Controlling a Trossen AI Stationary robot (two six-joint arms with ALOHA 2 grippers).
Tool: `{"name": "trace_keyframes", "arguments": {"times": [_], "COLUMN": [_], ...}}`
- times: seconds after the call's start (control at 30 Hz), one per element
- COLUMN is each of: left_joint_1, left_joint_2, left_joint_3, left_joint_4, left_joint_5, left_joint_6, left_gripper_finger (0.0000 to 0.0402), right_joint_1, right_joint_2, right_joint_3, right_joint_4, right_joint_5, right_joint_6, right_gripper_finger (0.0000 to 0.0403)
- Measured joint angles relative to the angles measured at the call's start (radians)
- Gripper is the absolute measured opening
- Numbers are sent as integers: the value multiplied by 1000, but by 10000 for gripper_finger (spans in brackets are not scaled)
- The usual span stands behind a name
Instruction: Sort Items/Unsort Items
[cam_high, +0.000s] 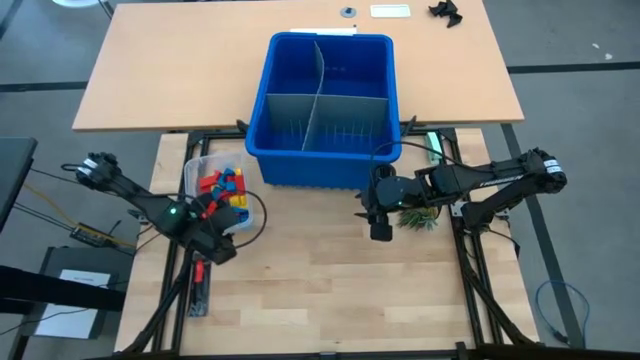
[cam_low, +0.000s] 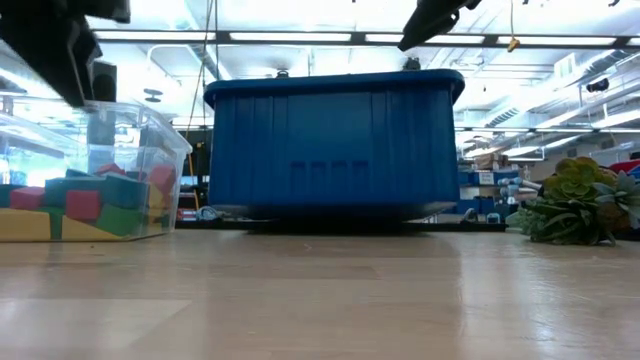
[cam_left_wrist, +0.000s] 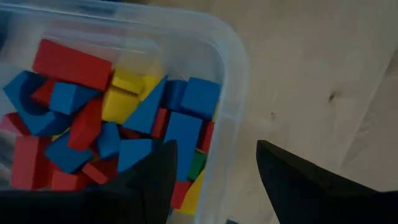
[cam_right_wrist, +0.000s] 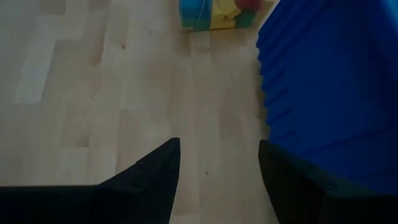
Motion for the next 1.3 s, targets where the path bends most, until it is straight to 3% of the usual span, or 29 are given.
{"name": "trace_keyframes", "arguments": {"times": [0.2,0.3,0.6,1.03,1.3], "left_joint_1": [2,12,39,41,74], "left_joint_2": [7,7,8,33,173], "left_joint_3": [-78,-109,-131,-133,-130], "left_joint_4": [96,166,334,715,960], "left_joint_5": [2,12,43,4,58], "left_joint_6": [44,47,132,281,433], "left_gripper_finger": [226,201,27,24,23], "right_joint_1": [0,0,0,4,71], "right_joint_2": [0,0,0,0,1], "right_joint_3": [0,0,0,0,0], "right_joint_4": [5,5,6,8,-81], "right_joint_5": [0,0,1,1,5], "right_joint_6": [-4,-2,-1,37,167], "right_gripper_finger": [215,215,215,214,213]}}
